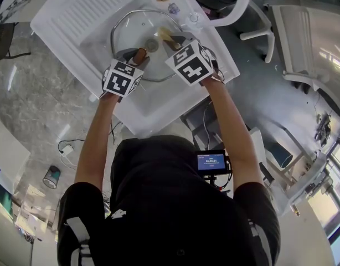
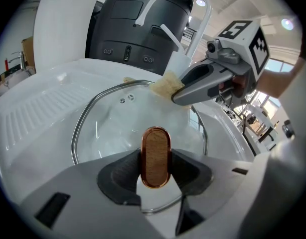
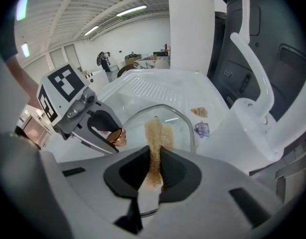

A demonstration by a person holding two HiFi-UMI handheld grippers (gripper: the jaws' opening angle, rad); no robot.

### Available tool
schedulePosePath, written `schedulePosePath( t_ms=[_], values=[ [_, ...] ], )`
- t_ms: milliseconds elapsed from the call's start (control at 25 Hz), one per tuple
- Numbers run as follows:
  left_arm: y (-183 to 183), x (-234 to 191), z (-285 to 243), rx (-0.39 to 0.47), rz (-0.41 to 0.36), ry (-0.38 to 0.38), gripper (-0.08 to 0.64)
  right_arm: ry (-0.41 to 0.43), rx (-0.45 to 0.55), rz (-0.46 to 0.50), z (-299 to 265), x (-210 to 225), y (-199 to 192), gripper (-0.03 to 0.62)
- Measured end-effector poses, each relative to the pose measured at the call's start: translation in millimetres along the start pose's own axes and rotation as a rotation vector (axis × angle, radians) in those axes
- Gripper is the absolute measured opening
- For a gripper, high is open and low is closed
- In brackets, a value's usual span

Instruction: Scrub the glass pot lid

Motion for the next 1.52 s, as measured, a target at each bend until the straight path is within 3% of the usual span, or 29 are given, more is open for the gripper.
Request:
schedulePosePath(
  t_ms=[800, 1520],
  values=[
    [1, -1, -2, -0.001, 0.000, -0.010, 0.169, 0.002, -0.022, -0.038, 4, -14, -19, 0.031],
    [0, 0, -3, 0.001, -0.013, -0.009, 0.169, 0.050, -0.076, -0.099, 10, -54, -64, 0.031]
  ],
)
Point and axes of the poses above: the fingertips, and each gripper's own axes: z backward along the fingers, x to its right, y out of its top, the point moved 9 cm from there along z, backward along the fingers, and after that the axes turned 15 degrees about x, right-handed, at the moved point
